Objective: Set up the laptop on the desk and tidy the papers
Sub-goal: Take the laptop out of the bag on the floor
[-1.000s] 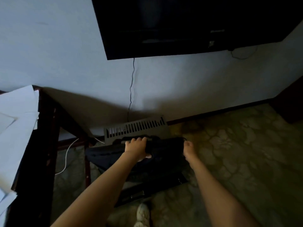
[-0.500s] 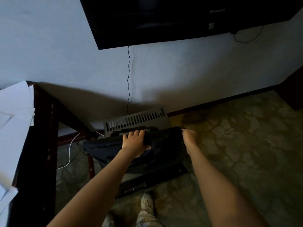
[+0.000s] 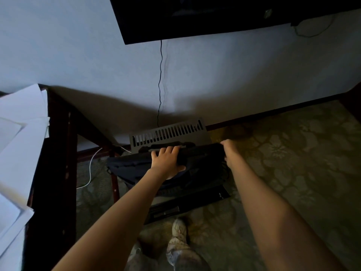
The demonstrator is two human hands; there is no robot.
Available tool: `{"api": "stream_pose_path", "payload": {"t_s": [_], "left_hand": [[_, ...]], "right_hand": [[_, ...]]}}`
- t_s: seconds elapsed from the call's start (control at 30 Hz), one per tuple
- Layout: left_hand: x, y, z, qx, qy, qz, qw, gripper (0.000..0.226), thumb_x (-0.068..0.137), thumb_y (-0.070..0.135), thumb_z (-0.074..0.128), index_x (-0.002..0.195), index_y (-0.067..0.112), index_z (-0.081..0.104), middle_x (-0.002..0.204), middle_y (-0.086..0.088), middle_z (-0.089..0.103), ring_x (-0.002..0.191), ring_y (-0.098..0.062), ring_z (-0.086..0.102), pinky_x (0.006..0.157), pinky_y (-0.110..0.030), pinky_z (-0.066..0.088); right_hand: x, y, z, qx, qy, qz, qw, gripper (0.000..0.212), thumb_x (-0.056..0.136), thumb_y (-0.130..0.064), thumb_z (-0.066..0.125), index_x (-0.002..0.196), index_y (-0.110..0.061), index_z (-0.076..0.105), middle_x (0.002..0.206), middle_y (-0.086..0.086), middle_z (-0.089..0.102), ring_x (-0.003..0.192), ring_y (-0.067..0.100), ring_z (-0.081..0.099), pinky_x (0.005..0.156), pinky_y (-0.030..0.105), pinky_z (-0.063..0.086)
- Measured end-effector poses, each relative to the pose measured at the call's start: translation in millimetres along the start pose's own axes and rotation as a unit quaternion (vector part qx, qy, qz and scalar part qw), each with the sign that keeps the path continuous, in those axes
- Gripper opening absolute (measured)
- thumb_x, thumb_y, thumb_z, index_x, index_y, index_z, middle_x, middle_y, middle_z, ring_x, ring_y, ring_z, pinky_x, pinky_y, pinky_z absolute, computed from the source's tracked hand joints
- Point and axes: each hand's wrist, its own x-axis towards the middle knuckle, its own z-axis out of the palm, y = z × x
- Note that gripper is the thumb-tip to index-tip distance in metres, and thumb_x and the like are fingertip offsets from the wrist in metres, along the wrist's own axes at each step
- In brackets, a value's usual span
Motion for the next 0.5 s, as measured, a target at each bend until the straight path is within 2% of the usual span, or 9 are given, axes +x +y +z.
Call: {"api": "stream_pose_path", "payload": {"t_s": [0.03,0.07,0.13,0.2,0.33,0.4,0.5], "left_hand": [[0,0,0,0.003,0.000,0.000,1.000,0.075,0.089,0.050,0.052,0.148,0.023,0.014,0.151,-0.004,0.026,0.140,-0.028,0.022,0.113,-0.052,0.014],[-1,-1,1,0.006,-0.002,0.000,1.000,0.076,0.089,0.050,0.052,0.148,0.023,0.014,0.151,-0.004,0.025,0.140,-0.028,0.022,0.113,-0.052,0.014],[-2,-1,3,0.012,-0.005,0.000,1.000,0.076,0.089,0.051,0.052,0.149,0.024,0.013,0.152,-0.004,0.024,0.141,-0.028,0.021,0.113,-0.053,0.014],[-3,-1,5,0.016,-0.006,0.000,1.000,0.076,0.089,0.051,0.051,0.149,0.024,0.012,0.152,-0.004,0.023,0.141,-0.028,0.020,0.113,-0.053,0.013],[1,-2,5,0.018,-0.004,-0.005,1.000,0.076,0.089,0.051,0.051,0.148,0.023,0.013,0.151,-0.005,0.025,0.140,-0.029,0.022,0.113,-0.054,0.014],[3,-3,3,0.013,-0.007,-0.006,1.000,0.076,0.089,0.051,0.051,0.148,0.023,0.013,0.151,-0.006,0.026,0.140,-0.029,0.022,0.114,-0.054,0.014],[1,-5,3,0.009,-0.005,0.000,1.000,0.075,0.090,0.050,0.051,0.148,0.023,0.013,0.151,-0.006,0.026,0.141,-0.029,0.022,0.114,-0.053,0.013]], "right_hand": [[-4,1,-2,0.007,-0.004,0.007,1.000,0.036,0.096,-0.016,0.040,0.129,-0.004,0.049,0.125,0.015,0.053,0.113,0.032,0.051,0.099,0.038,0.042],[-6,2,-4,0.014,-0.012,0.011,1.000,0.030,0.095,-0.017,0.041,0.121,-0.005,0.051,0.116,0.012,0.053,0.103,0.029,0.052,0.093,0.035,0.043],[-7,8,-10,0.030,-0.025,0.029,0.999,0.017,0.092,-0.019,0.047,0.107,-0.010,0.050,0.098,0.007,0.049,0.081,0.019,0.047,0.070,0.025,0.041],[-6,12,-12,0.057,-0.025,0.031,0.998,0.018,0.089,-0.019,0.052,0.106,-0.012,0.050,0.089,0.005,0.048,0.073,0.014,0.044,0.058,0.023,0.036],[0,13,-12,0.031,0.031,-0.027,0.999,0.022,0.094,-0.010,0.050,0.114,-0.006,0.058,0.076,0.002,0.048,0.076,0.018,0.050,0.066,0.026,0.045],[0,14,-16,0.009,0.032,-0.055,0.998,0.023,0.095,-0.005,0.045,0.111,-0.001,0.061,0.073,0.002,0.050,0.065,0.013,0.047,0.059,0.023,0.044],[-2,13,-23,-0.064,0.037,-0.098,0.992,0.022,0.095,-0.001,0.044,0.106,-0.003,0.062,0.081,0.005,0.055,0.063,0.010,0.047,0.051,0.017,0.042]]}}
